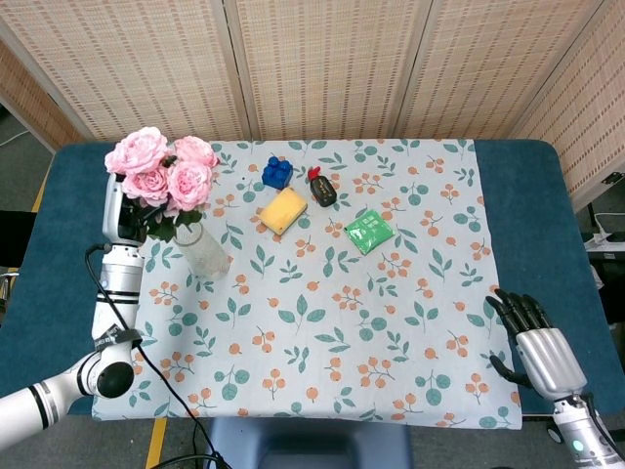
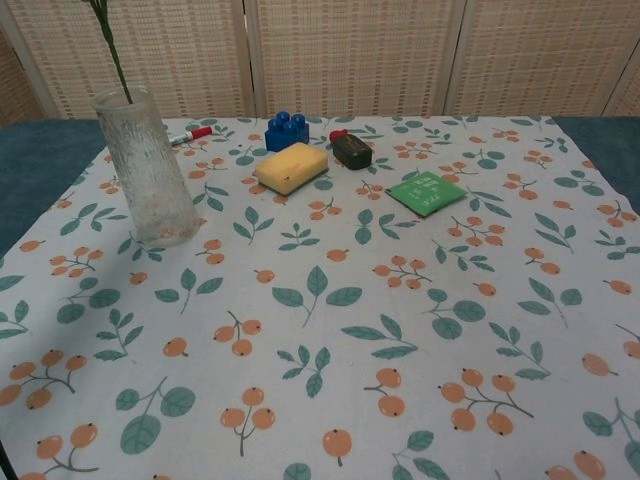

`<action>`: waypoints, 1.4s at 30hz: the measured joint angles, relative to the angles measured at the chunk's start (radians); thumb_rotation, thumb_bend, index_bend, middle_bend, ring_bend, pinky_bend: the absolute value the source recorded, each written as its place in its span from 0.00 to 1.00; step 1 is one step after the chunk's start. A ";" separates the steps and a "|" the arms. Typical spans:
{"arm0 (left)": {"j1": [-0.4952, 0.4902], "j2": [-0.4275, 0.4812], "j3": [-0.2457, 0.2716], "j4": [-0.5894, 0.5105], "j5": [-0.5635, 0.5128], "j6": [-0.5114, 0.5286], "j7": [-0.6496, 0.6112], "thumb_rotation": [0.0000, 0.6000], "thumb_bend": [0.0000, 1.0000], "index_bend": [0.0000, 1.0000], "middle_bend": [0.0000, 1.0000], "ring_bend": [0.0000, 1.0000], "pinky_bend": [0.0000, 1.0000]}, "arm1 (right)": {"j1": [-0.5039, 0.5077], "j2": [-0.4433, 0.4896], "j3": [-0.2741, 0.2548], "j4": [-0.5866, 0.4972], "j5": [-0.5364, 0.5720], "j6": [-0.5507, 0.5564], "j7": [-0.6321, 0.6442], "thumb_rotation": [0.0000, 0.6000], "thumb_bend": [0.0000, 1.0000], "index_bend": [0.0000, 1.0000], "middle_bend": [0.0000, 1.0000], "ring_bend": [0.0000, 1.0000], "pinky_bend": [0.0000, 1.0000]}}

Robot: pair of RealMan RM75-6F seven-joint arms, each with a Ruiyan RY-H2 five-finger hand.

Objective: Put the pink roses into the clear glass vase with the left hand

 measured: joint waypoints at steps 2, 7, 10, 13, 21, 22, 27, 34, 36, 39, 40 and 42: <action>0.001 -0.008 0.003 0.014 0.003 -0.002 -0.004 1.00 0.59 0.54 0.64 0.42 0.23 | 0.002 -0.002 -0.002 0.000 -0.001 -0.004 -0.004 1.00 0.21 0.00 0.00 0.00 0.00; 0.003 -0.024 0.014 0.043 0.008 -0.017 -0.017 1.00 0.51 0.44 0.57 0.37 0.20 | 0.001 -0.005 0.000 0.000 0.004 -0.003 -0.010 1.00 0.21 0.00 0.00 0.00 0.00; 0.004 -0.032 0.040 0.060 0.020 -0.031 -0.008 1.00 0.41 0.09 0.29 0.17 0.14 | 0.002 -0.005 -0.001 -0.001 0.003 -0.003 -0.011 1.00 0.21 0.00 0.00 0.00 0.00; 0.007 -0.043 0.072 0.087 0.037 -0.057 -0.015 1.00 0.37 0.00 0.06 0.02 0.12 | 0.002 -0.005 -0.002 -0.001 0.000 -0.002 -0.010 1.00 0.21 0.00 0.00 0.00 0.00; 0.023 -0.054 0.124 0.128 0.127 -0.081 -0.092 1.00 0.33 0.00 0.00 0.00 0.09 | 0.000 -0.005 -0.004 0.001 -0.011 0.008 -0.001 1.00 0.21 0.00 0.00 0.00 0.00; 0.026 -0.052 0.130 0.128 0.140 -0.080 -0.098 1.00 0.33 0.00 0.00 0.00 0.09 | 0.000 -0.006 -0.004 0.002 -0.013 0.010 0.001 1.00 0.21 0.00 0.00 0.00 0.00; 0.047 -0.033 0.174 0.126 0.195 -0.069 -0.103 1.00 0.32 0.00 0.00 0.00 0.08 | -0.001 -0.007 -0.006 0.006 -0.023 0.017 0.008 1.00 0.21 0.00 0.00 0.00 0.00; 0.074 -0.024 0.193 0.153 0.186 -0.062 -0.101 1.00 0.31 0.00 0.00 0.00 0.07 | -0.003 -0.006 -0.010 0.007 -0.035 0.025 0.013 1.00 0.21 0.00 0.00 0.00 0.00; 0.083 -0.024 0.197 0.166 0.177 -0.062 -0.105 1.00 0.31 0.00 0.00 0.00 0.07 | -0.004 -0.006 -0.011 0.007 -0.037 0.027 0.014 1.00 0.21 0.00 0.00 0.00 0.00; 0.094 -0.026 0.208 0.189 0.166 -0.066 -0.102 1.00 0.30 0.00 0.00 0.00 0.07 | -0.004 -0.006 -0.011 0.007 -0.039 0.029 0.015 1.00 0.21 0.00 0.00 0.00 0.00; 0.100 -0.026 0.212 0.195 0.165 -0.066 -0.102 1.00 0.30 0.00 0.00 0.00 0.07 | -0.004 -0.007 -0.011 0.008 -0.039 0.029 0.015 1.00 0.21 0.00 0.00 0.00 0.00; 0.115 -0.026 0.222 0.204 0.167 -0.062 -0.108 1.00 0.30 0.00 0.00 0.00 0.07 | -0.004 -0.008 -0.011 0.009 -0.039 0.029 0.014 1.00 0.21 0.00 0.00 0.00 0.00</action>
